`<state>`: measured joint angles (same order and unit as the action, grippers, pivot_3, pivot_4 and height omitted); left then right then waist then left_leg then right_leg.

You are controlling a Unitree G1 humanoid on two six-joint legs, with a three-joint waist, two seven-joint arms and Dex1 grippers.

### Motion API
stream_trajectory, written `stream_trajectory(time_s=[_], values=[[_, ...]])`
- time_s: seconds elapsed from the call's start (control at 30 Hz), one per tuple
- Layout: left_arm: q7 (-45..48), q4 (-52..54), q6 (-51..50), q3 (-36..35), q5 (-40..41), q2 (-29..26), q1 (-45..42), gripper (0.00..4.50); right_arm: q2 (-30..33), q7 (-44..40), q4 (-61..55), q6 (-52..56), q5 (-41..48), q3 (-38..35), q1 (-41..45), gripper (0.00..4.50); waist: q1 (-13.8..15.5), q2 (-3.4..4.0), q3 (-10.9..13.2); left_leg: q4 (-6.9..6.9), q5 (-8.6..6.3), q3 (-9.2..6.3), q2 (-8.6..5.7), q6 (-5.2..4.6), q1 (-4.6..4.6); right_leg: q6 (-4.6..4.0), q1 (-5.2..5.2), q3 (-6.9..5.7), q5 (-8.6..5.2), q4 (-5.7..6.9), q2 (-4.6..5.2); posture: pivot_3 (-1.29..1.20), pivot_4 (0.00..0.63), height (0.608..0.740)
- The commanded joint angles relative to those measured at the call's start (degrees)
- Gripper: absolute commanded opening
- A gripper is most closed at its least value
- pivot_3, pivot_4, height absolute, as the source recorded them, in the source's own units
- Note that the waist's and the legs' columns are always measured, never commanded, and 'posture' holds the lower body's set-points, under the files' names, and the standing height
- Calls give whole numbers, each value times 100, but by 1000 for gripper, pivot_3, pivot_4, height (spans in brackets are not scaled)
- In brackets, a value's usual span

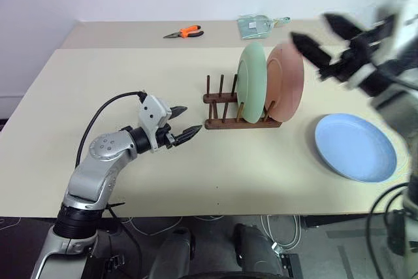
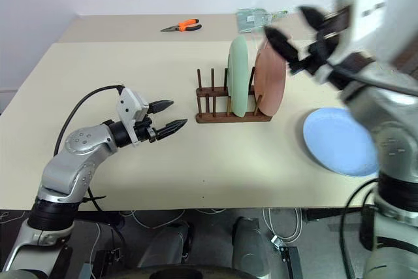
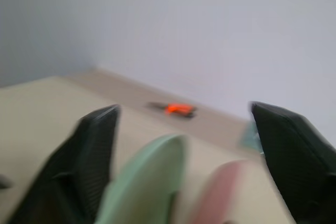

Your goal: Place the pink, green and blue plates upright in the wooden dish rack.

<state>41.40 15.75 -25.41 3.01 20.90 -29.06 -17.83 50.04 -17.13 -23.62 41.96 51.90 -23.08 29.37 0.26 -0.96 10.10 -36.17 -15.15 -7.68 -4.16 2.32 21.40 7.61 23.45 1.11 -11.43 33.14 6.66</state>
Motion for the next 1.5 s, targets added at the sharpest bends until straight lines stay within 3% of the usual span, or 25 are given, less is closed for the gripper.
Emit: stream_trajectory(time_s=[0.03, 0.1, 0.2, 0.37, 0.5, 0.7, 0.97, 1.07, 1.13, 1.23, 1.33, 1.5], values=[[212, -78, 277, 131, -70, 18, -85, 3420, 366, -585, 82, 74, -410, -842, -1190, 4456, 53, -7, -5, 0, 0, 3, 0, 0, 1, 0, 1, 1, 0, 0, 1, 0, 150, 740], [350, -212, 380, 244, -119, 43, -120, 3420, 550, -941, -161, 17, -910, -880, -2337, 4456, 76, -8, -7, 0, -2, 2, 2, -3, 2, 2, -1, -4, -3, -1, 1, 0, 150, 740], [515, -317, 435, 388, -117, 122, -215, 3420, 350, -891, -797, 111, -1237, -395, -3434, 4456, 39, 3, -6, -2, -2, 14, 0, -4, 2, 1, 1, 4, -3, 1, 9, 0, 150, 740], [858, -185, 380, 682, -70, 180, -264, 3420, 171, -109, -630, 136, -2651, 986, -3846, 4456, -59, 8, -7, -7, -3, 25, 7, -3, -5, 17, 1, 7, -14, 6, 6, 0, 150, 740], [1006, 60, 265, 846, 45, 262, -242, 3420, 52, 121, -131, -28, -3417, 1465, -3764, 3157, -23, 6, -7, -6, -3, 24, 4, -3, 1, 15, 4, 7, -13, -1, 10, 0, 150, 740], [972, 124, 293, 959, -13, 352, -168, 3420, -190, 78, 87, -11, -3701, 1315, -3516, 42, 49, 2, -8, -9, -3, 22, 2, -3, 0, 17, 1, 6, -13, 0, 10, 0, 150, 740], [849, 23, 282, 813, -62, 318, -336, 3420, -246, 64, -59, -907, -3891, 421, -2572, 42, 35, 15, 2, -8, -3, 22, 3, -3, 0, 19, 2, 6, -13, 1, 8, 0, 150, 740], [676, -176, 492, 668, -188, 333, -404, 3420, -431, 84, -214, -1077, -3271, -100, -1318, 42, 12, 17, 4, -6, -2, 22, 2, -3, -2, 19, 1, 5, -13, 2, 7, 0, 150, 740], [512, -415, 667, 481, -286, 327, -433, 3420, -899, 289, -451, -653, -2016, -338, 0, 42, -19, 21, 8, -6, -2, 20, 4, -4, -2, 19, 3, 5, -12, 3, 5, 0, 150, 740], [333, -716, 918, 228, -402, 270, -407, 3420, -1508, 510, -684, -25, -197, -378, 1176, 42, -66, 20, 8, 1, -2, 5, 9, -3, -4, 12, 5, -1, -5, 9, 0, 0, 150, 740], [302, -961, 1185, 48, -546, 117, -312, 3420, -2210, 1167, -777, 258, 1308, -107, 1749, 42, -75, 8, 0, 14, -2, -24, 9, -3, -1, 15, 3, -22, 9, 8, -4, 0, 150, 740], [339, -1028, 1419, -282, -561, -207, 9, 3420, -3172, 2159, -757, 244, 2808, 640, 1935, 42, -80, 17, 6, 13, -2, -24, 2, -3, 3, 13, 14, -4, 9, 8, 8, 0, 150, 740]])
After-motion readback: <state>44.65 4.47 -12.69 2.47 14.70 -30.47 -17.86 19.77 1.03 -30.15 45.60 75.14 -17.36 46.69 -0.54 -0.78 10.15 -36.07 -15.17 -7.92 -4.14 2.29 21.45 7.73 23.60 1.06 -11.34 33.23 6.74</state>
